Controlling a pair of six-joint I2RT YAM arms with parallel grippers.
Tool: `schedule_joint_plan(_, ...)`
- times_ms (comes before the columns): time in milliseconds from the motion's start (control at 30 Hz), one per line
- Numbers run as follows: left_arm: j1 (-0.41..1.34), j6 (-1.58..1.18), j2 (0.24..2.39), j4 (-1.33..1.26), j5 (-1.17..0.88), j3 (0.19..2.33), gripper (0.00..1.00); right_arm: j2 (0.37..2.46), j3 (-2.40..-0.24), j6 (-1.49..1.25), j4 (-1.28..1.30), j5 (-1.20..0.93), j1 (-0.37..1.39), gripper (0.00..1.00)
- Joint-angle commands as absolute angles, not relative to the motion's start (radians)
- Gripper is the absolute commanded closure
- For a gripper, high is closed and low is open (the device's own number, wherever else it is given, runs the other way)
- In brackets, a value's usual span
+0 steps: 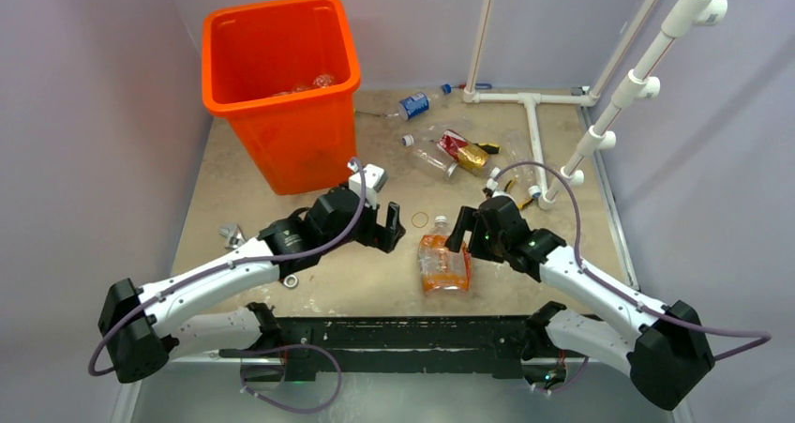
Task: Put the plastic bottles in the bin
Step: Pick up the plastic bottle at the center of the board.
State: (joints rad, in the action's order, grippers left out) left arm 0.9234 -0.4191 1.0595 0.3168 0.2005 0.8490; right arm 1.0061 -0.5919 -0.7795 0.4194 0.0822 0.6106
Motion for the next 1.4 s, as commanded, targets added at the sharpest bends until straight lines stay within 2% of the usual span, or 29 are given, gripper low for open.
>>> schedule_joint_plan(0,0.92,-0.616,1.125,0.106,0.007,0.74,0.12,0.997,-0.525,-0.849,0.375,0.053,0.615,0.16)
schedule_joint_plan(167,0.923,-0.732,1.272,-0.108,-0.096,0.652,0.16,0.977,-0.449,-0.88,0.292,0.025,0.615,0.22)
schedule_joint_plan(500,0.948,-0.754,1.416,-0.214,-0.127,0.629,0.25,1.015,-0.358,-0.893,0.075,-0.044,0.614,0.41)
schedule_joint_plan(567,0.954,-0.757,1.44,-0.222,-0.128,0.625,0.28,1.011,-0.353,-0.889,0.065,-0.045,0.615,0.47)
schedule_joint_plan(700,0.956,-0.758,1.457,-0.226,-0.118,0.621,0.32,0.959,-0.348,-0.875,0.054,-0.047,0.614,0.68)
schedule_joint_plan(833,0.956,-0.757,1.426,-0.225,-0.097,0.624,0.33,0.872,-0.351,-0.843,0.047,-0.06,0.615,0.82)
schedule_joint_plan(967,0.956,-0.75,1.372,-0.222,-0.082,0.631,0.33,0.79,-0.361,-0.821,0.064,-0.048,0.617,1.0)
schedule_joint_plan(1167,0.956,-0.716,1.241,-0.135,-0.023,0.68,0.28,0.715,-0.422,-0.745,0.094,-0.037,0.616,1.0)
schedule_joint_plan(1367,0.956,-0.615,0.999,-0.015,0.17,0.793,0.09,0.588,-0.483,-0.604,0.028,-0.073,0.616,1.0)
